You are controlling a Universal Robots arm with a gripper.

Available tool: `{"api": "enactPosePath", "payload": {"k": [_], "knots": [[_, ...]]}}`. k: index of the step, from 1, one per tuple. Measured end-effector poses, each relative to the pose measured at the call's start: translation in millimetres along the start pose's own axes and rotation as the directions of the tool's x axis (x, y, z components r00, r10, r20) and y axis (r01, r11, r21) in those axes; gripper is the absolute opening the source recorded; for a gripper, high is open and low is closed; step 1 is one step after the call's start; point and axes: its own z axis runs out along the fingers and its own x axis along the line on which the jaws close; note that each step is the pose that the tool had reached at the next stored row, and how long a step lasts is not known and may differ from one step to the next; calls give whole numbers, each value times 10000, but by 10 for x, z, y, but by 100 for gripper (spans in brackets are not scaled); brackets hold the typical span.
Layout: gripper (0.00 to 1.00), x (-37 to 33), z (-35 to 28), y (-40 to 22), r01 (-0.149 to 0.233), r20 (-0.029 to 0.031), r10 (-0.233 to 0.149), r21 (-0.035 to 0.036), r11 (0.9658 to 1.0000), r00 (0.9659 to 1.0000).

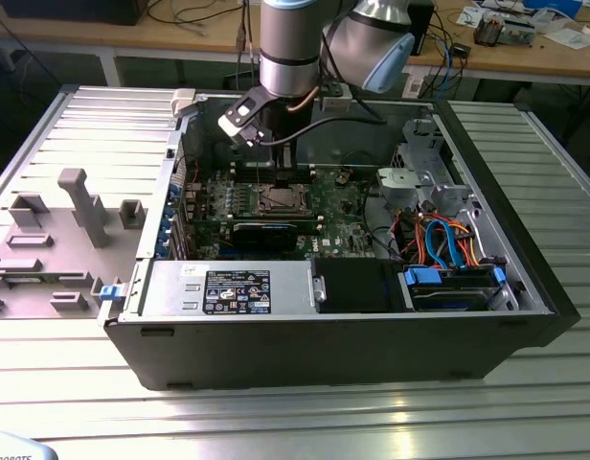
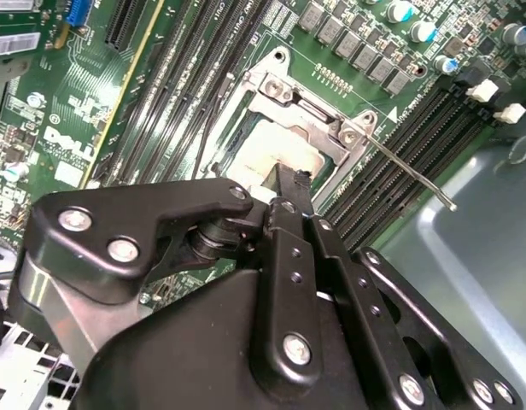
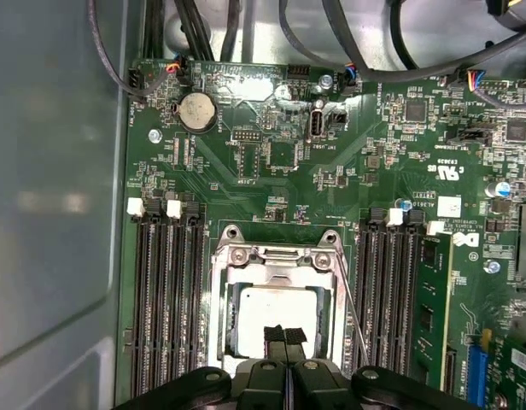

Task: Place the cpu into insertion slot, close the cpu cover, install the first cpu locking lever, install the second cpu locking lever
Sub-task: 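Install the first cpu locking lever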

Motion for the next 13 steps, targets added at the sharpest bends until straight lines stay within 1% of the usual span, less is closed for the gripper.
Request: {"api": "enactPosePath", "payload": {"k": [3,6,13], "knots": [[11,0,-55,0,1,1,-1,0,10000,10000],[11,-1,-96,-1,0,1,0,1,10000,10000],[11,-1,-104,-1,0,1,0,0,10000,10000]]}}
